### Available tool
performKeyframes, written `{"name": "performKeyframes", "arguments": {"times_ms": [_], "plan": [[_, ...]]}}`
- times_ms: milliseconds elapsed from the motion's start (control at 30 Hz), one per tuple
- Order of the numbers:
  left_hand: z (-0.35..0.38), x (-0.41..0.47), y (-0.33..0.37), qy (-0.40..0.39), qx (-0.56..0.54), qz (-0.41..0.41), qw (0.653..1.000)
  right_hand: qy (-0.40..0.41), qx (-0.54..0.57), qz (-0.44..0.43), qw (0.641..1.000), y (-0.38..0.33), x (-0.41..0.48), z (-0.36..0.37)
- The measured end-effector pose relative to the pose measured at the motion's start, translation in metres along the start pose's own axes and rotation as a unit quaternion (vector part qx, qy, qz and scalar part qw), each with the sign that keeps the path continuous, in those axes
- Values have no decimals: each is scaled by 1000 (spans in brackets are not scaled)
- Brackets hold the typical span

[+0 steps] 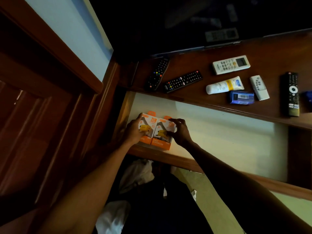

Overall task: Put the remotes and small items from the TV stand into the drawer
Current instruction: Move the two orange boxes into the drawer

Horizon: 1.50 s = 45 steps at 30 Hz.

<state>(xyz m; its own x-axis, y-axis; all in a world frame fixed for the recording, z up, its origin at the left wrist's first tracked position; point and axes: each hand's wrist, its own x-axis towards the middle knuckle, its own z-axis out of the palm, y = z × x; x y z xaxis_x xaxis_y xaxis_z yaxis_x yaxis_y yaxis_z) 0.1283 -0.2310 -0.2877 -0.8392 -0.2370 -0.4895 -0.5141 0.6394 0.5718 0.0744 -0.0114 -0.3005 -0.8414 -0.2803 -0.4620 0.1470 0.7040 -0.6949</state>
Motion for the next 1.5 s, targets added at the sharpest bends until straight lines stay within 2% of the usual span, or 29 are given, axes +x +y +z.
{"name": "performKeyframes", "arguments": {"times_ms": [100,200,267,367,533,667,733,900,1333,1500], "plan": [[-14,-11,12,56,56,37,996,-21,-6,-3,1000,-12,2,6],[-33,-20,14,152,23,77,985,-34,-9,-11,999,-23,5,16],[-42,-22,7,173,16,89,981,-44,-19,-17,999,-30,7,22],[-54,-23,-10,186,61,106,975,-70,-52,-30,996,-41,13,30],[-55,-28,-26,149,-5,60,987,-86,-112,-22,990,-49,20,36],[-55,-27,-34,103,-85,-2,991,-74,-220,-93,968,-60,30,32],[-55,-28,-34,106,-96,-22,990,-106,-239,-129,957,-73,38,32],[-55,-29,-36,98,-91,-27,991,-190,-238,-139,942,-87,50,39],[-56,-22,-32,96,-106,-35,989,-125,-210,-128,961,-75,41,43],[-64,-18,-30,89,-79,-30,992,-111,-206,-130,963,-80,36,50]]}}
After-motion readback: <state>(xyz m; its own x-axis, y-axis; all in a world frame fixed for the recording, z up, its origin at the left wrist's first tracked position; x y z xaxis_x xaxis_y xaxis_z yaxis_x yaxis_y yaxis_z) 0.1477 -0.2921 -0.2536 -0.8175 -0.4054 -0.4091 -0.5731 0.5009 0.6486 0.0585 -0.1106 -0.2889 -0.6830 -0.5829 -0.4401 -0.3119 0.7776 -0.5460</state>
